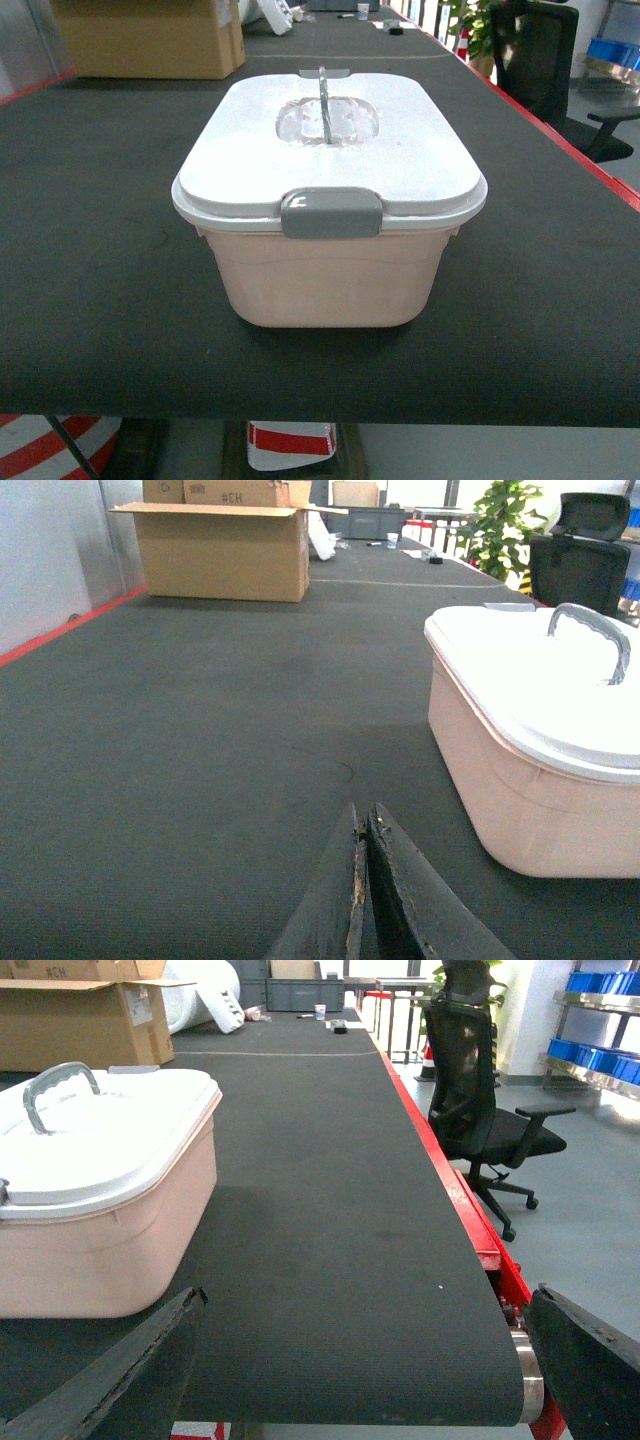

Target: Pick capacitor and pack into box

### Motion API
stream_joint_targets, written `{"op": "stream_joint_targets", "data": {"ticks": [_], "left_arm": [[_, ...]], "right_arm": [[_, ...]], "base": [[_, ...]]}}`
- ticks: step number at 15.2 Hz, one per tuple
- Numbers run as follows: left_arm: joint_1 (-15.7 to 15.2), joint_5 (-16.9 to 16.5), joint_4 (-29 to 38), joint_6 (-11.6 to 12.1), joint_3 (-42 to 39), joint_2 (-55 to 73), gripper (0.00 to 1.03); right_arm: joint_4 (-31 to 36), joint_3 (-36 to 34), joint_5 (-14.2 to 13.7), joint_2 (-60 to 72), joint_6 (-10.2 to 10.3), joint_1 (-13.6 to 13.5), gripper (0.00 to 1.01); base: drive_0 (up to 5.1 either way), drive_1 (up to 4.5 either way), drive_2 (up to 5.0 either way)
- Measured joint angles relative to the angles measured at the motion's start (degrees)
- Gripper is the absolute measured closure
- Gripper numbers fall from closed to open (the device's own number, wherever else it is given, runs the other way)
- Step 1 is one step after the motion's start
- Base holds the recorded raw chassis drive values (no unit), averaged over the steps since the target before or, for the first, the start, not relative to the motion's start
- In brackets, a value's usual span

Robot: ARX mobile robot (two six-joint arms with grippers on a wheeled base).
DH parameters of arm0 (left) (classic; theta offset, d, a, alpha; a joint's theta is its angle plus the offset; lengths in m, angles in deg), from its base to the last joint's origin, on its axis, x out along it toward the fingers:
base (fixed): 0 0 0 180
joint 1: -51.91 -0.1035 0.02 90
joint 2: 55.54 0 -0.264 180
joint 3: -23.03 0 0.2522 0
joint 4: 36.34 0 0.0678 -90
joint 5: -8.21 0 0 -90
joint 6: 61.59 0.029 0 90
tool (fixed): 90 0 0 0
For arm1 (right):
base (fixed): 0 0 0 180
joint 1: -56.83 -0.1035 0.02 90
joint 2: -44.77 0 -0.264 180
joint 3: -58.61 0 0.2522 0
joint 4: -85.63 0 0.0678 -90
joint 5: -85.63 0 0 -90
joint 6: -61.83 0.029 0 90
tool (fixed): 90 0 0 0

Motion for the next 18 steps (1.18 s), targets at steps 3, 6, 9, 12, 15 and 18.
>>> {"op": "stream_joint_targets", "data": {"ticks": [3,6,9,12,15,18], "left_arm": [[0.0,0.0,-3.6,0.0,0.0,-3.7,1.01],[0.0,0.0,-7.2,0.0,0.0,-7.3,1.01],[0.0,0.0,-12.1,0.0,0.1,-11.3,1.01],[0.0,0.0,-20.3,0.1,0.0,-19.0,1.01],[0.0,0.0,-20.0,0.1,0.0,-19.1,0.88],[0.0,0.0,-19.9,0.1,0.0,-19.1,0.50]], "right_arm": [[0.0,0.0,0.0,0.0,0.0,0.0,0.03],[0.0,0.0,0.0,0.0,0.0,0.0,0.03],[0.0,0.0,0.0,0.0,0.0,0.0,0.03],[0.1,0.0,0.0,0.0,0.0,0.0,0.03],[0.0,0.0,0.0,0.0,0.0,0.0,0.03],[0.0,0.0,0.0,0.0,0.0,0.0,0.03]], "base": [[0.0,0.00,0.0],[0.0,0.00,0.0],[0.0,0.00,0.0],[0.0,0.00,0.0],[0.0,0.00,0.0],[0.0,0.00,0.0]]}}
